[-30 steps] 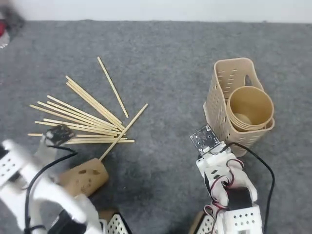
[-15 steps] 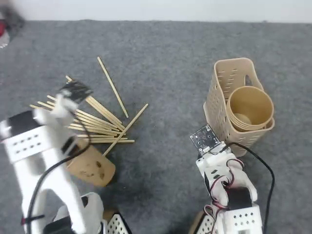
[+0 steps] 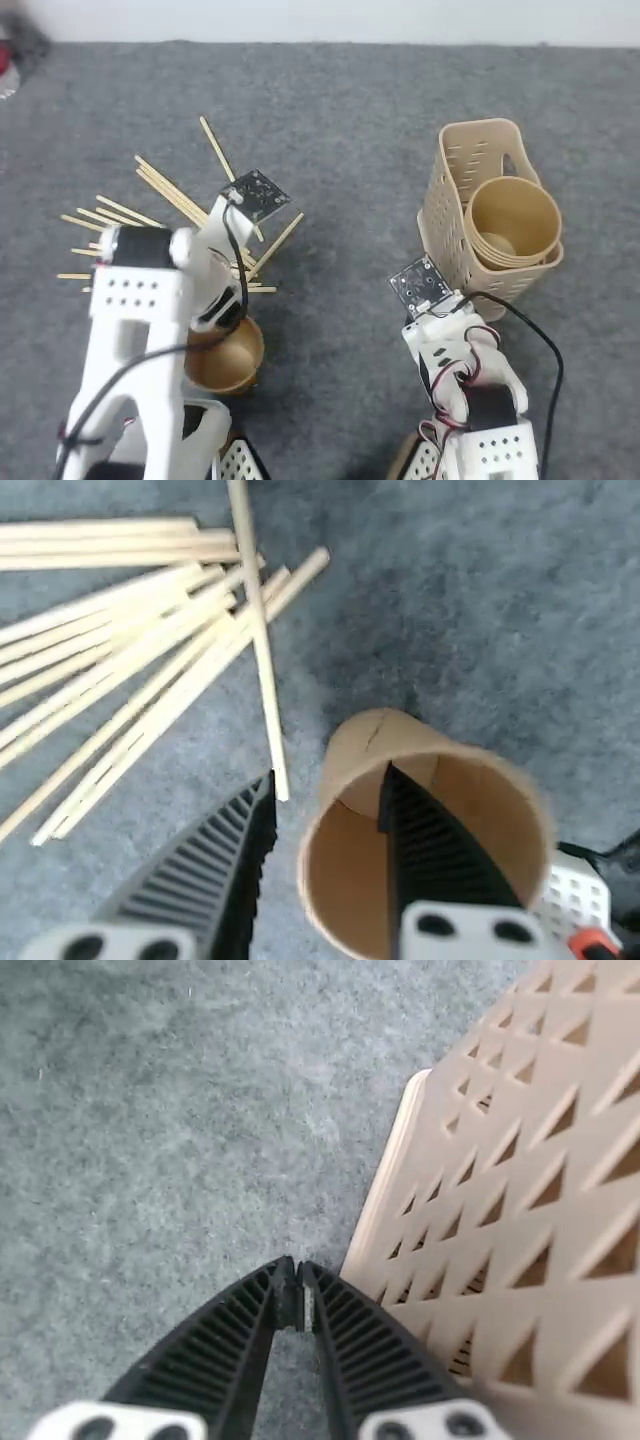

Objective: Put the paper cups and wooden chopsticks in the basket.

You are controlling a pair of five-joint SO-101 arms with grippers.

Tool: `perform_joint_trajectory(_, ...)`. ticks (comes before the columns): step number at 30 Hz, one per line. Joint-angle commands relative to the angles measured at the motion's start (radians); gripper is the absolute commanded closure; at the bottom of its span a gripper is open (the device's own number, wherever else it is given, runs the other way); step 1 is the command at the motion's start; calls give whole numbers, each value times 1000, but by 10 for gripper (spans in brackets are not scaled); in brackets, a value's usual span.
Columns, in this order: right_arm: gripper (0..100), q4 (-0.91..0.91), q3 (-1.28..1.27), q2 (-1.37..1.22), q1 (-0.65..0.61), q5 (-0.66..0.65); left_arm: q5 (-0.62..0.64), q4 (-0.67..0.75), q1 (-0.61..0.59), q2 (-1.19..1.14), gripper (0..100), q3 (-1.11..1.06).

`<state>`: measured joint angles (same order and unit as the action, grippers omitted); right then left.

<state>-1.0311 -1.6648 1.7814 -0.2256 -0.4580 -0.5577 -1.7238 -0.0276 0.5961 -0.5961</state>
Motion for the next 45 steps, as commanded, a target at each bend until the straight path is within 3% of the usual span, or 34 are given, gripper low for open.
perform_joint_trajectory(1, 991, 19, -15, 13, 12, 5, 3, -31, 14, 195, 829, 12)
perform_joint_trajectory(9, 991, 13, -15, 13, 15, 5, -104, -31, 5, 331, 829, -38)
perform_joint_trajectory(14, 991, 13, -15, 13, 16, 5, -195, -28, 5, 247, 829, -119)
perform_joint_trajectory(25, 991, 13, -15, 13, 16, 5, -206, 135, 11, -38, 834, -111)
perform_joint_trajectory(31, 991, 13, -14, 13, 16, 5, -276, 132, 9, -101, 993, -74)
perform_joint_trajectory(38, 991, 13, -8, 13, 16, 5, -269, -15, 14, -101, 988, 170)
perform_joint_trajectory(45, 989, -113, 216, 13, 27, 66, -58, -29, 51, -103, 988, 398)
